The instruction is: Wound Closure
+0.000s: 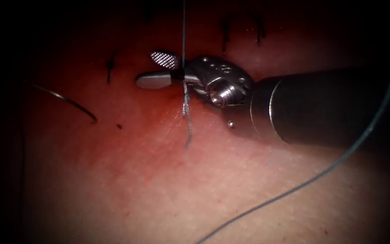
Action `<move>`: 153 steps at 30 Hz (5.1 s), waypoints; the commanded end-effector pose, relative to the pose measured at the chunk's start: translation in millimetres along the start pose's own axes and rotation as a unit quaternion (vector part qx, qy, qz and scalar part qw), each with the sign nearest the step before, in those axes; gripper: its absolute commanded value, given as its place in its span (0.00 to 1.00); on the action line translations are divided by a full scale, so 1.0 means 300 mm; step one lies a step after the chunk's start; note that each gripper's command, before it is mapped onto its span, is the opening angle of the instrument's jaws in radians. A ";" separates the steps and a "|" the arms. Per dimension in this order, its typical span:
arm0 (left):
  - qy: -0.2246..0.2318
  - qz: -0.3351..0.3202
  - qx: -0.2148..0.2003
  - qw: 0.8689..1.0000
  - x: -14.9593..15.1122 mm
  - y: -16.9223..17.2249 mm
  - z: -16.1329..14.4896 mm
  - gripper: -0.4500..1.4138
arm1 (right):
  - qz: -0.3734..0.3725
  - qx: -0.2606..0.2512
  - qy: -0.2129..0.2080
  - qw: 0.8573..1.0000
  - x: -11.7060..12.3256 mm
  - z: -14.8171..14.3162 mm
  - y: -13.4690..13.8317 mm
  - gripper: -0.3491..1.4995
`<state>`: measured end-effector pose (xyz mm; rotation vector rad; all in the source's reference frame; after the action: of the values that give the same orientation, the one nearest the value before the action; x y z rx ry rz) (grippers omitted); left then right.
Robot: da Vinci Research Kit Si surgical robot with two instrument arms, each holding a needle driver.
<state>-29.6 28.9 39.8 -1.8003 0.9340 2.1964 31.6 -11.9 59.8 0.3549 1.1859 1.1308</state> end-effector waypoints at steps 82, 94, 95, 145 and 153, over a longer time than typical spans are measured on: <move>-0.132 -0.012 -0.308 0.942 -0.040 0.067 -0.016 0.55 | -0.309 0.022 -0.042 0.950 0.0405 -0.0783 -0.0214 0.93; -0.085 -0.020 -0.314 0.945 -0.027 0.074 -0.041 0.48 | -0.327 0.024 -0.051 0.943 0.0360 -0.0758 -0.0175 0.93; -0.082 -0.019 -0.320 0.944 -0.027 0.075 -0.042 0.49 | -0.327 0.025 -0.052 0.943 0.0356 -0.0754 -0.0175 0.93; -0.101 0.027 -0.376 0.920 -0.034 0.091 -0.046 0.00 | -0.341 0.032 -0.068 0.937 0.0264 -0.0704 -0.0142 0.86; -0.097 0.014 -0.361 0.927 -0.028 0.080 -0.049 0.00 | -0.344 0.044 -0.073 0.935 0.0236 -0.0673 -0.0154 0.84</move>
<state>-26.3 3.6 54.6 -1.7352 0.0830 2.9091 15.1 -14.7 44.1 0.0722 1.0993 0.4279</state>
